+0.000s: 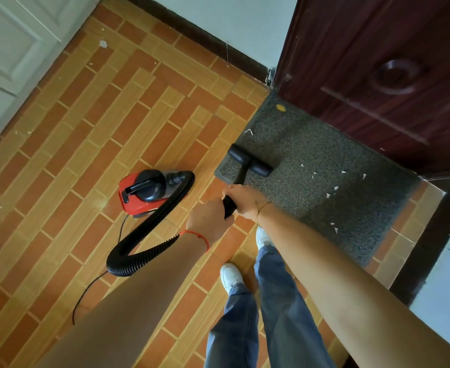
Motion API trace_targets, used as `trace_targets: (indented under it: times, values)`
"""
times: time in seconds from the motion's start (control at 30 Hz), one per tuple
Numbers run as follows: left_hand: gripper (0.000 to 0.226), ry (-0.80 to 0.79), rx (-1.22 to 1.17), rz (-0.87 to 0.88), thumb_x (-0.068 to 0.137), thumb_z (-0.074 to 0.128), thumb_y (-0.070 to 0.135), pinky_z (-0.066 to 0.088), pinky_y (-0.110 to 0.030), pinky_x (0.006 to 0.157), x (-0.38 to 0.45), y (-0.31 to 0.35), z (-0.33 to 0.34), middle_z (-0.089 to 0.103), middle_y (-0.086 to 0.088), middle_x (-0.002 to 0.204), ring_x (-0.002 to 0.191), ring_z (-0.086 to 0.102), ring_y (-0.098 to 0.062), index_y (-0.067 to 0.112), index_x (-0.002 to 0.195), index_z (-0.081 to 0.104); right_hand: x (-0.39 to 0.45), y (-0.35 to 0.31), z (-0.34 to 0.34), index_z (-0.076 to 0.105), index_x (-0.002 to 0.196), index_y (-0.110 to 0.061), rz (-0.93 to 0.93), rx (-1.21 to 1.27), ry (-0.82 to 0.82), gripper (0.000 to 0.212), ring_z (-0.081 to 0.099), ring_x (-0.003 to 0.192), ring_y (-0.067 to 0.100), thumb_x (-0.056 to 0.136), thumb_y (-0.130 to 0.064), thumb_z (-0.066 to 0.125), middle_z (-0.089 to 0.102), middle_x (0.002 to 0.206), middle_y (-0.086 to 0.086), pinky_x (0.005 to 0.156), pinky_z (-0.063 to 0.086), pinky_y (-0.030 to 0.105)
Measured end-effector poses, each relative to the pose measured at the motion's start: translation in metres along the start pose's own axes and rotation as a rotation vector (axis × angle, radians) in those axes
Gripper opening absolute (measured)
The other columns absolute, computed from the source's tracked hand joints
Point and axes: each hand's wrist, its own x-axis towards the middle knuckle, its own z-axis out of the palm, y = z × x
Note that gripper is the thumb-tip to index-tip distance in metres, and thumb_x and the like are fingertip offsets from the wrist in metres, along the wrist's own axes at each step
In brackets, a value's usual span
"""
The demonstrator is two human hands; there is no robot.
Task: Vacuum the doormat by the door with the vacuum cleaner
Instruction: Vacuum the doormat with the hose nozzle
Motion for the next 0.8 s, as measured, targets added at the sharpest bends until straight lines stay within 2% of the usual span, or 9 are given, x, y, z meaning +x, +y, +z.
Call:
trace_targets:
  times: [0.17,0.33,0.43,0.57,0.8]
  values:
    - [0.029,0.019,-0.040,-0.047,0.094,0.048,0.040,0.025,-0.024,0.043,-0.001,-0.012,0.011,0.043,0.006,0.064,0.051,0.041,-0.010,0.012,0.102,0.050,0.011,-0.011,0.004,0.055,0.104,-0.011,-0.018,-0.021,0.005,0.021,0.065,0.094,0.028,0.090,0.003,0.046,0.063,0.109,0.008,0.067,0.044,0.031]
    - [0.026,0.025,-0.077,-0.060,0.094,0.049,0.038,0.029,-0.024,0.045,0.019,-0.011,0.007,0.043,0.006,0.064,0.053,0.043,-0.012,0.013,0.101,0.049,0.029,0.002,0.000,0.054,0.101,-0.013,-0.045,-0.001,0.023,0.023,0.066,0.091,0.030,0.088,0.004,0.046,0.063,0.108,0.008,0.065,0.046,0.034]
    - [0.024,0.022,-0.089,-0.059,0.095,0.049,0.037,0.034,-0.024,0.046,0.035,-0.008,-0.003,0.043,0.006,0.065,0.055,0.047,-0.013,0.013,0.101,0.049,0.042,0.012,-0.008,0.054,0.105,-0.010,-0.039,-0.021,0.047,0.021,0.065,0.091,0.031,0.090,0.003,0.048,0.061,0.107,0.010,0.063,0.045,0.035]
    - [0.029,0.034,-0.078,-0.074,0.095,0.049,0.038,0.036,-0.026,0.048,0.058,0.001,-0.018,0.041,0.006,0.064,0.058,0.050,-0.017,0.011,0.107,0.048,0.058,0.031,-0.026,0.053,0.111,-0.008,-0.036,-0.024,0.035,0.026,0.064,0.095,0.032,0.089,0.004,0.049,0.060,0.109,0.013,0.067,0.051,0.039]
    - [0.028,0.018,-0.072,-0.094,0.096,0.047,0.039,0.036,-0.027,0.046,0.109,0.033,-0.048,0.043,0.005,0.065,0.056,0.049,-0.017,0.012,0.102,0.049,0.081,0.077,-0.071,0.051,0.106,-0.009,-0.054,-0.026,0.021,0.022,0.062,0.096,0.030,0.088,0.005,0.050,0.059,0.108,0.012,0.070,0.053,0.041]
